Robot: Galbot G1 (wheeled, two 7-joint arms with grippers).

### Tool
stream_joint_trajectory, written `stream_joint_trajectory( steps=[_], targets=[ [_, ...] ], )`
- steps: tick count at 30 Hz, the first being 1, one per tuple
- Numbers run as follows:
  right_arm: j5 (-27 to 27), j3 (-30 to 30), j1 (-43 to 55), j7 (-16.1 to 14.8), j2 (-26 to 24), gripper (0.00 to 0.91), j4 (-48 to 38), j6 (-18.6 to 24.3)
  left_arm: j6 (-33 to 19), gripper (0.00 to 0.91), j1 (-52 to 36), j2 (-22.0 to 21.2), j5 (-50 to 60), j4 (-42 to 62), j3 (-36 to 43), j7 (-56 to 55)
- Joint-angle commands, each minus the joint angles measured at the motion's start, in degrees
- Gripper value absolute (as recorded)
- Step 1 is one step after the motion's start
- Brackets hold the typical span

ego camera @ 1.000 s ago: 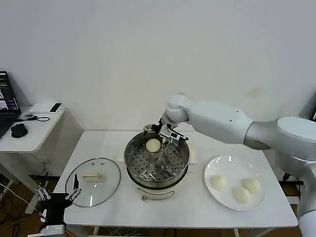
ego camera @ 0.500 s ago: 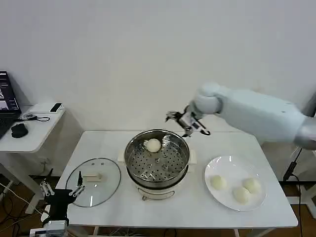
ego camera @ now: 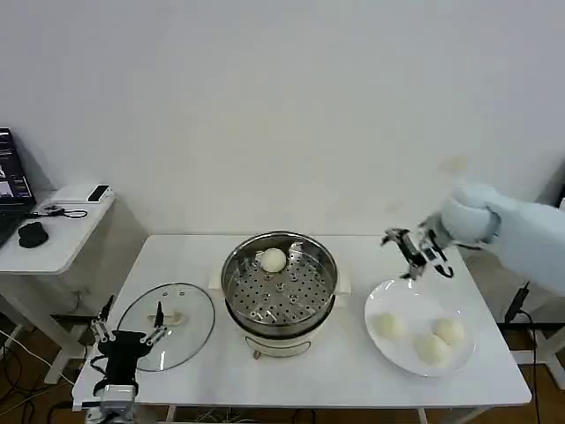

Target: Take steamed baozi put them in steamer then cover it.

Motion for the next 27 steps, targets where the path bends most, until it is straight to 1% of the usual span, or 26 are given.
stream_joint_trajectory(
  steps=[1, 5, 9, 15, 23, 25, 26, 27],
  targets=[
    [0.09, 3.83, -8.79, -0.91, -5.61, 0.907, 2.48, -3.60, -0.02, 0.907, -0.22, 0.13, 0.49, 0.51, 0.78, 0.07],
    [-0.41, 7.75, -14.80, -0.81, -3.78, 0.907, 1.45, -4.90, -0.22, 0.907, 0.37, -0.37, 1.03, 0.65, 0.89, -0.10],
    [-0.87, 10.54, -19.83, -0.81, -2.16, 0.907, -0.53, -5.20, -0.25, 0.907, 0.90, -0.52, 1.28, 0.28, 0.72, -0.17],
    [-2.22, 13.22, -23.46, -0.72, 0.73, 0.907, -3.78, -5.30, -0.25, 0.907, 1.34, -0.66, 1.34, -0.08, 0.33, -0.18],
    [-2.88, 15.04, -25.71, -0.10, 3.58, 0.907, -7.46, -4.80, -0.25, 0.907, 1.33, -0.78, 1.40, -0.08, 0.34, -0.15],
    [-3.11, 15.84, -26.33, 0.32, 4.43, 0.887, -8.07, -4.80, -0.25, 0.907, 1.41, -0.75, 1.39, -0.10, 0.32, -0.17],
    [-3.26, 16.00, -26.55, 0.48, 4.70, 0.846, -8.31, -4.74, -0.27, 0.907, 1.41, -0.74, 1.38, -0.05, 0.27, -0.19],
    [-3.30, 16.09, -26.66, 0.73, 5.28, 0.836, -8.50, -4.67, -0.28, 0.907, 1.41, -0.75, 1.36, -0.02, 0.22, -0.20]
  ],
)
